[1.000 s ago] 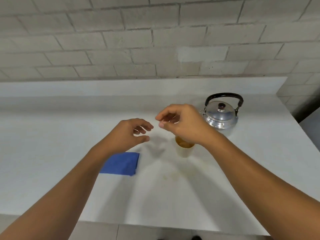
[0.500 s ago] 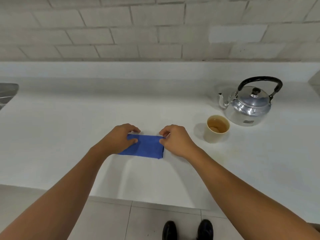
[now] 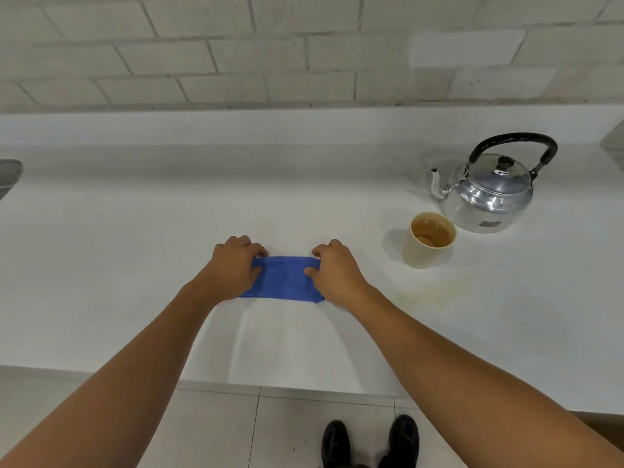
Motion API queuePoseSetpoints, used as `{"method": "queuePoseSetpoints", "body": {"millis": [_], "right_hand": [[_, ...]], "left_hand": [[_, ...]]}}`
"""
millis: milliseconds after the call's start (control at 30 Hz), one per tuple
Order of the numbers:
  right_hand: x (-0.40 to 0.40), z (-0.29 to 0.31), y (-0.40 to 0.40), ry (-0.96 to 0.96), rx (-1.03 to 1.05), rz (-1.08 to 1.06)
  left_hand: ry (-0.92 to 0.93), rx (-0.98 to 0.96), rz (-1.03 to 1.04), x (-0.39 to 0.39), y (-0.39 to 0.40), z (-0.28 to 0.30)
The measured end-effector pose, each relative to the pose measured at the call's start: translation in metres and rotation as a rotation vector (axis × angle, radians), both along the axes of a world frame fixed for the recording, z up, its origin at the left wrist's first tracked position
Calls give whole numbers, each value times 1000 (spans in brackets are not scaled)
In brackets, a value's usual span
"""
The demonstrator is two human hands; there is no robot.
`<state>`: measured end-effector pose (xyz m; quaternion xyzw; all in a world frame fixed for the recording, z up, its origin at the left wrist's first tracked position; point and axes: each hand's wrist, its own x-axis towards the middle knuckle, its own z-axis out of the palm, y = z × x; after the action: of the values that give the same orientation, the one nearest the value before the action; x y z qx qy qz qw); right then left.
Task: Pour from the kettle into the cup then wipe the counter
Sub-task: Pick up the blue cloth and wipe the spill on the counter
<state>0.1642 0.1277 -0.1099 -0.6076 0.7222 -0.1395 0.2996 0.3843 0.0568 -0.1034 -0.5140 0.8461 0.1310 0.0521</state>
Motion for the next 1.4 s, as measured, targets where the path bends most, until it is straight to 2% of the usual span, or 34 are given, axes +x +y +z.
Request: {"method": "queuePoseSetpoints", "body": {"millis": [100,200,333,467,633,733,1100,1400], "right_hand": [[2,1,1,-13,-13,-18],[3,4,7,-89,-59,-75],[0,13,23,-278,-106,-175],[-7,25,47,-469,-121,-273],[-40,37,79,-559,-245,-384],[-73,39,104,-604,-287,-483],[-192,20,189,-437,-176,-671],[-246,2,212,-281,-97,-717]], "left_hand": [[-14,-27,-14,2,0,-2],[51,8,-25,7,3,5],[251,169,58,10,13,29],[419,180,104,5,31,48],[639,226,129,-22,61,64],[698,299,140,-48,80,63],[690,484,126,-170,157,17],[669,468,150,-222,186,-10]]}}
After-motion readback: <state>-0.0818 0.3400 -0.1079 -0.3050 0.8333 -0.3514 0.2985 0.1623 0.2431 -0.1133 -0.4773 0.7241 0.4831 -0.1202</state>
